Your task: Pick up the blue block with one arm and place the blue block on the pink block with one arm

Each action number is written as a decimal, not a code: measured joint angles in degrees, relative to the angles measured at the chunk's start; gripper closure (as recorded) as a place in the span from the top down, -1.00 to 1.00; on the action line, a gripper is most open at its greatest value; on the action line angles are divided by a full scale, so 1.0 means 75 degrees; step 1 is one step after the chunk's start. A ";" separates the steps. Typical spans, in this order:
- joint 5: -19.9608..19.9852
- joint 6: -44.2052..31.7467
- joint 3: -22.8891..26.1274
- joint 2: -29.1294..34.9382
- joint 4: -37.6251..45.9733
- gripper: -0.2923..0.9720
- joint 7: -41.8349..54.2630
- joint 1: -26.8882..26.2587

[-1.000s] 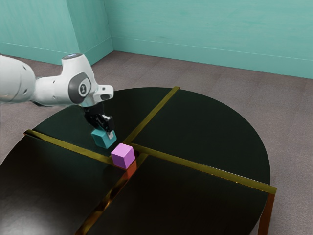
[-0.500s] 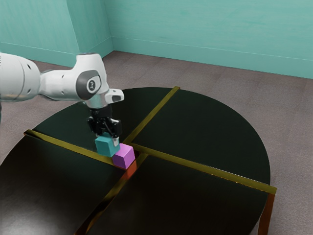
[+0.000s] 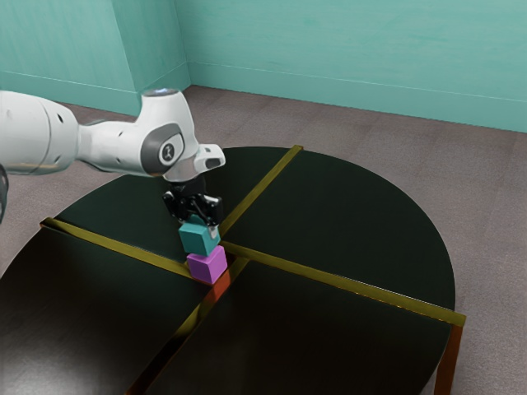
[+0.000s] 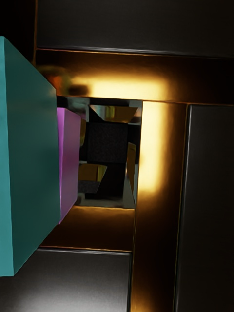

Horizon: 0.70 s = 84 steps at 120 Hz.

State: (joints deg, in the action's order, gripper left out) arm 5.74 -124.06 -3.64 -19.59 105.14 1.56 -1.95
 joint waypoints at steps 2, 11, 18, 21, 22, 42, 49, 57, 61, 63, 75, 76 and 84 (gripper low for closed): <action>-0.0003 -0.0011 0.0001 -0.0003 0.0000 0.05 0.0001 0.0000; -0.0010 -0.0044 0.0008 -0.0006 0.0000 0.05 0.0028 -0.0003; -0.0010 -0.0060 0.0056 -0.0007 0.0000 0.05 0.0070 -0.0005; -0.0010 -0.0066 0.0079 -0.0007 0.0000 0.05 0.0087 -0.0008; -0.0010 -0.0068 0.0085 -0.0007 0.0000 0.05 0.0092 -0.0009; -0.0010 -0.0085 0.0202 0.0006 0.0074 0.05 0.0205 -0.0013; -0.0010 -0.0085 0.0203 0.0017 0.0118 0.05 0.0257 -0.0011; -0.0023 -0.0082 0.0202 0.0033 0.0134 0.05 0.0319 -0.0011; -0.0028 -0.0077 0.0195 0.0036 0.0137 0.05 0.0349 -0.0012; -0.0031 -0.0074 0.0191 0.0037 0.0138 0.05 0.0364 -0.0011; -0.0044 -0.0057 0.0159 0.0049 0.0152 0.05 0.0447 -0.0001; -0.0044 -0.0056 0.0157 0.0049 0.0154 0.05 0.0453 0.0000; -0.0045 -0.0048 0.0149 0.0051 0.0161 0.05 0.0500 0.0010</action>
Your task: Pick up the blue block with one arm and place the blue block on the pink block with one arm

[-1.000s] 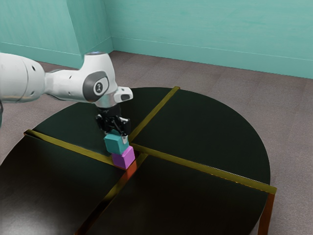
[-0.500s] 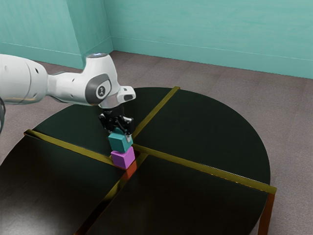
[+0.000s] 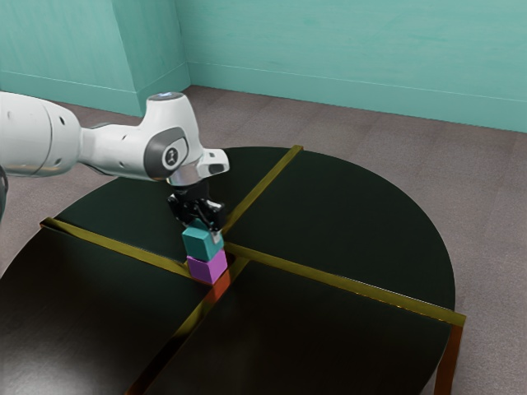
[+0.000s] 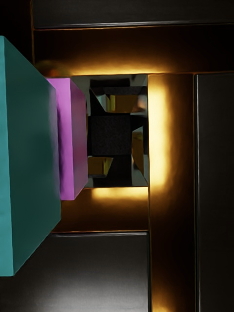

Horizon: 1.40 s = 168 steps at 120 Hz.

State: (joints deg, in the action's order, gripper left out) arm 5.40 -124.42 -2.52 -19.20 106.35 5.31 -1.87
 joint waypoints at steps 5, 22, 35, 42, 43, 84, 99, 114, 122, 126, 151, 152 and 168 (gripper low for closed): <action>0.0001 0.0004 -0.0002 0.0000 0.0002 0.05 0.0026 0.0002; 0.0002 0.0012 -0.0016 -0.0010 0.0003 0.05 0.0104 0.0000; -0.0004 0.0015 -0.0053 -0.0011 0.0006 0.05 0.0153 0.0003; -0.0024 0.0016 -0.0081 -0.0011 0.0011 0.05 0.0176 0.0001; -0.0029 0.0016 -0.0090 -0.0011 0.0013 0.05 0.0180 0.0000; -0.0087 0.0018 -0.0144 -0.0011 0.0027 0.05 0.0225 0.0003; -0.0084 0.0018 -0.0144 -0.0011 0.0026 0.05 0.0121 0.0003; -0.0082 0.0018 -0.0144 -0.0022 0.0026 0.05 0.0006 0.0003; -0.0081 0.0019 -0.0144 -0.0034 0.0026 0.05 -0.0047 0.0003; -0.0081 0.0019 -0.0144 -0.0034 0.0026 0.05 -0.0072 0.0003; -0.0080 0.0020 -0.0134 -0.0035 0.0015 0.05 -0.0196 -0.0006; -0.0080 0.0020 -0.0132 -0.0035 0.0015 0.05 -0.0200 -0.0007; -0.0087 0.0019 -0.0116 -0.0032 0.0015 0.05 -0.0246 -0.0019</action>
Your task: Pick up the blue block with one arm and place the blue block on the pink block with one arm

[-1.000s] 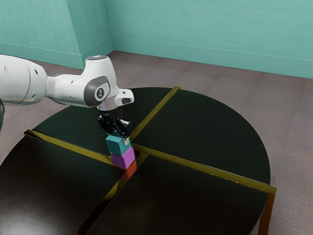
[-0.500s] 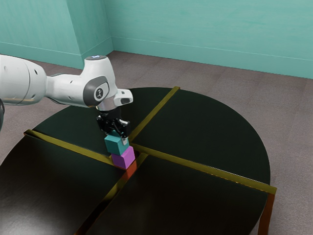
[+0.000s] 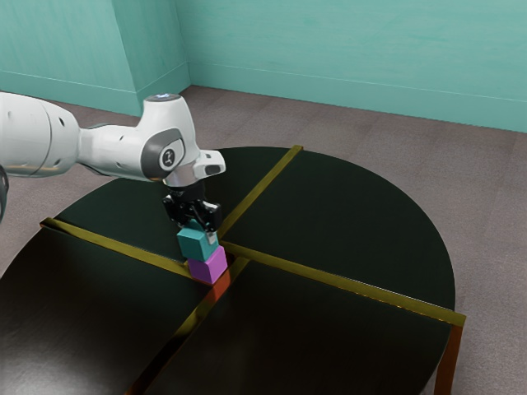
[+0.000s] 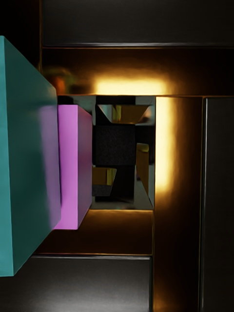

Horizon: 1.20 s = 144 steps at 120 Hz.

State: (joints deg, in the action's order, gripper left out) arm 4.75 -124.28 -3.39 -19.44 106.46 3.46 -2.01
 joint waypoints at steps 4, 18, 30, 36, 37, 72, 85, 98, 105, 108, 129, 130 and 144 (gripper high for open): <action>-0.0006 0.0000 0.0003 0.0004 0.0000 0.05 -0.0006 -0.0001; -0.0020 -0.0003 0.0025 0.0003 0.0000 0.05 0.0006 -0.0009; -0.0020 -0.0005 0.0030 -0.0002 0.0000 0.09 0.0027 -0.0013; -0.0007 -0.0004 0.0030 -0.0003 0.0000 0.18 0.0040 -0.0020; -0.0005 -0.0003 0.0030 -0.0003 0.0000 0.19 0.0042 -0.0021; 0.0036 0.0020 0.0040 0.0129 -0.0045 0.45 0.0094 -0.0025; 0.0037 0.0141 0.0046 0.0400 -0.0148 0.48 0.0107 -0.0024; 0.0025 0.0655 0.0063 0.1080 -0.0674 0.51 0.0115 -0.0025; 0.0022 0.1208 0.0061 0.1314 -0.1247 0.51 0.0107 -0.0027; 0.0020 0.1448 0.0051 0.1423 -0.1411 0.52 0.0102 -0.0031; 0.0001 0.3274 -0.0661 0.1915 -0.2465 0.53 0.0084 -0.0019; 0.0000 0.3365 -0.0690 0.1936 -0.2511 0.53 0.0083 0.0006; -0.0125 0.4306 -0.0799 0.2121 -0.2747 0.53 0.0082 0.0303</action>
State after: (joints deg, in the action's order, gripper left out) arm 3.81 -91.99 -9.39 -3.54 85.85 4.07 0.26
